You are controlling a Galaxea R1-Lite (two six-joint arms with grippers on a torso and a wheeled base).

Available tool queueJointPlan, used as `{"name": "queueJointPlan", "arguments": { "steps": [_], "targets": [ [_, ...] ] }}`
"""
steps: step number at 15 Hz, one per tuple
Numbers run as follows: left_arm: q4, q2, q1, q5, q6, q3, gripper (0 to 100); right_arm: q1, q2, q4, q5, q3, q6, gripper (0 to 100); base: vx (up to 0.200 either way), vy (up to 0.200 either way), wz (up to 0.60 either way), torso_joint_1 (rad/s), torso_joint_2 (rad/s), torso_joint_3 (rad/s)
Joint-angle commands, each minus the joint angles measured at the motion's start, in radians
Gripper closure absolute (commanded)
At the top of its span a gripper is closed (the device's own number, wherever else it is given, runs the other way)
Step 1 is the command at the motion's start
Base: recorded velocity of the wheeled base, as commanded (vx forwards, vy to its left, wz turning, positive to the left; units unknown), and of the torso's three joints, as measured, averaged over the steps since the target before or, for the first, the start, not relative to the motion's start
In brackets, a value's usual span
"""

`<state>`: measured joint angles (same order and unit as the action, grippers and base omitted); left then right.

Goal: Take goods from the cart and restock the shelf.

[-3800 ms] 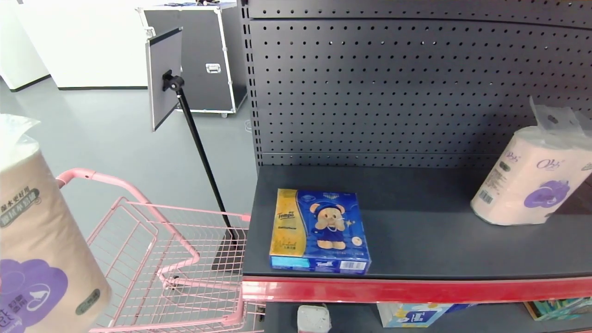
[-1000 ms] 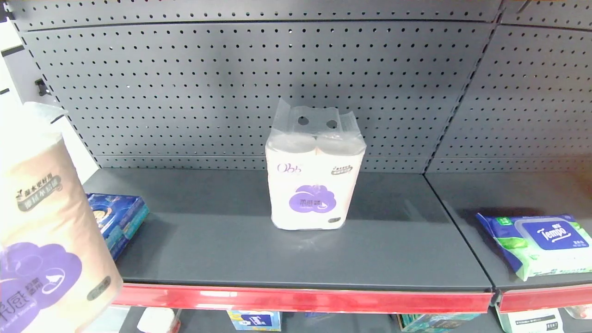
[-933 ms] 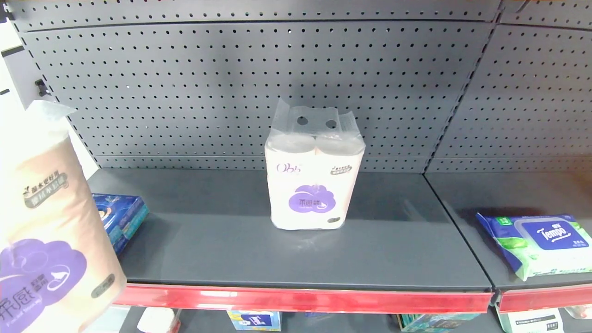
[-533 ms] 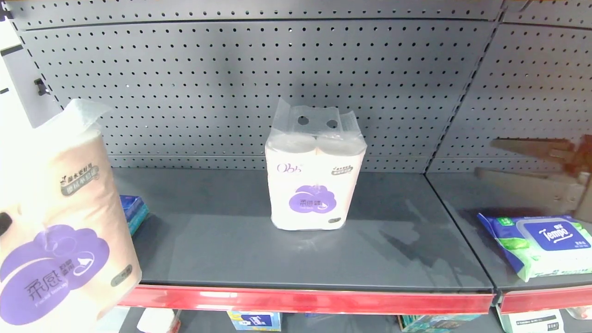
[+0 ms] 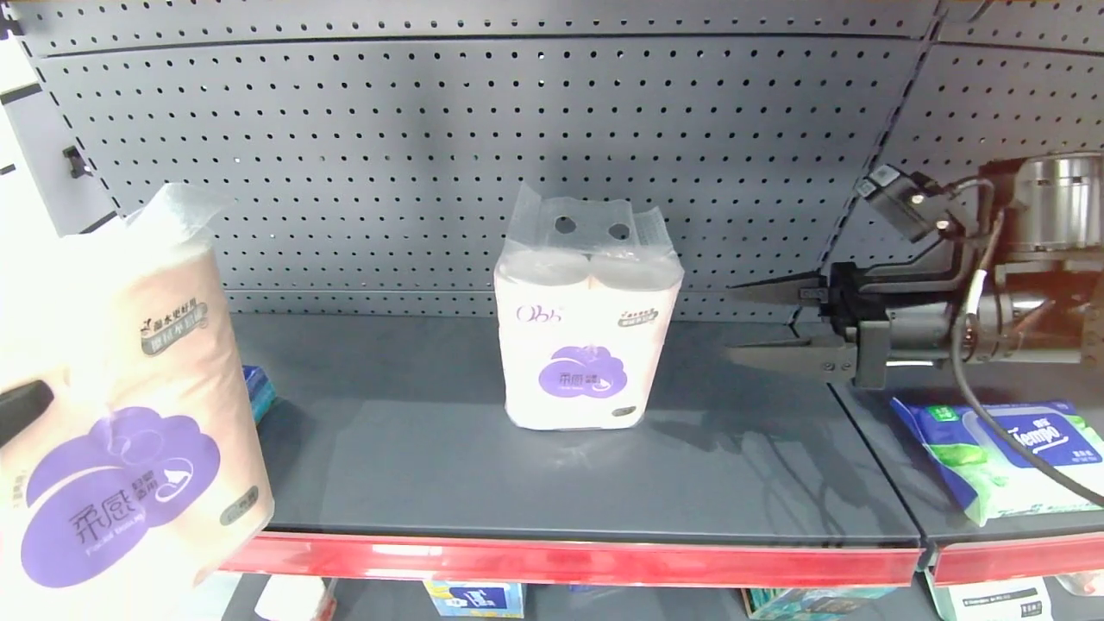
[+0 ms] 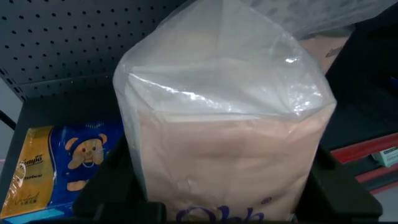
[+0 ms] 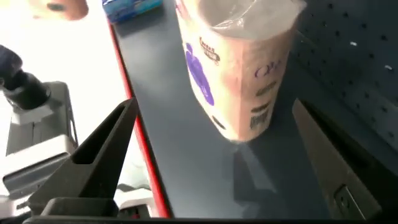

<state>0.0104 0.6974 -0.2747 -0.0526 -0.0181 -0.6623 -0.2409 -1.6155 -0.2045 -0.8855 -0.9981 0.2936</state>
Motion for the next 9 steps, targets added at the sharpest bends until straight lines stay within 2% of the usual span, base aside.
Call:
{"name": "queueJointPlan", "arguments": {
  "steps": [1,4,9],
  "targets": [
    [0.0,0.007,0.0,0.0,0.0,-0.002,100,-0.009,-0.11,0.0,-0.023,-0.059,0.065,0,0.0,0.0,0.0,0.0,0.0,0.0],
    [0.0,0.011,0.0,0.0,0.0,-0.011,100,-0.014,-0.185,0.0,-0.082,-0.108,0.156,0,0.0,0.0,0.0,0.0,0.0,0.0],
    [0.0,0.025,-0.001,0.0,0.007,-0.033,100,-0.034,-0.261,0.0,-0.099,-0.209,0.156,0,0.0,0.0,0.0,0.0,0.0,0.0]
  ]
}}
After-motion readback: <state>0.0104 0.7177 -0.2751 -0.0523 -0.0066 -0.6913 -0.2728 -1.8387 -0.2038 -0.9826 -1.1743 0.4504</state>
